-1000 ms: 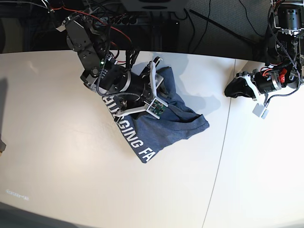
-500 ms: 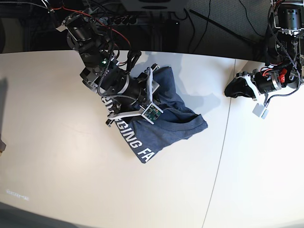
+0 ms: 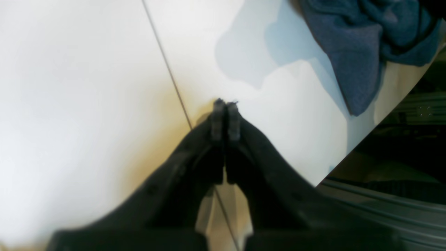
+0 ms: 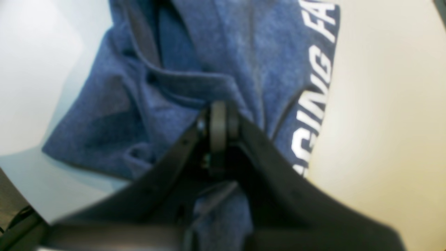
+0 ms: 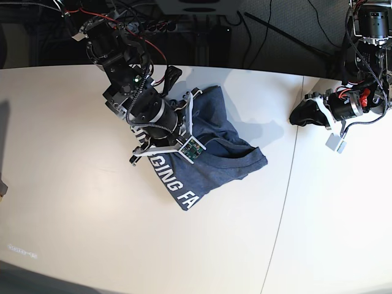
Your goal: Fold the T-shirt properly
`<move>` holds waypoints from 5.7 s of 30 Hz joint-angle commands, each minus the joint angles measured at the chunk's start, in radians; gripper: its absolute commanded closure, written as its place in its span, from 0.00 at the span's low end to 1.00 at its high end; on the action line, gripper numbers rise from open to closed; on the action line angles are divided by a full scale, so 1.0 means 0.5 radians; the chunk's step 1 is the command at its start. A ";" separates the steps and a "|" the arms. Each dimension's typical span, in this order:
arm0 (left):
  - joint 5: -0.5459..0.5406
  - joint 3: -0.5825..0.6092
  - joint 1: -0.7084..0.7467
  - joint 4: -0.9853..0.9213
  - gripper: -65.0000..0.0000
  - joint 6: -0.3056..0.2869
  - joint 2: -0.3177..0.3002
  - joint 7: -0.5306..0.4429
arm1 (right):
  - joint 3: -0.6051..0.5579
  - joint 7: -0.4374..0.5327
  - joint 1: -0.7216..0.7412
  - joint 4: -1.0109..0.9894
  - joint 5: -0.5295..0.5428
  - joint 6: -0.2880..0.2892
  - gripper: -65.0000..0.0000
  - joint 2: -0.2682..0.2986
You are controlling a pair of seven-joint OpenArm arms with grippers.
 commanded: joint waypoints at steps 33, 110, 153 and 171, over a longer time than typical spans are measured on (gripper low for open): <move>0.026 -0.008 -0.005 0.018 1.00 0.049 -0.029 0.054 | 0.263 0.276 -0.264 0.372 0.189 -0.018 1.00 -0.005; 0.290 0.612 0.195 0.988 1.00 0.049 0.605 0.034 | 0.321 0.575 1.307 -2.002 0.620 0.204 1.00 -0.359; 0.455 0.571 -0.821 -0.096 1.00 0.049 0.338 -0.351 | 0.327 -0.210 0.211 -0.905 1.572 0.320 1.00 0.139; -0.336 0.201 -0.919 -0.021 1.00 0.049 0.175 0.174 | 0.655 -0.163 0.159 -0.655 1.657 0.388 1.00 0.140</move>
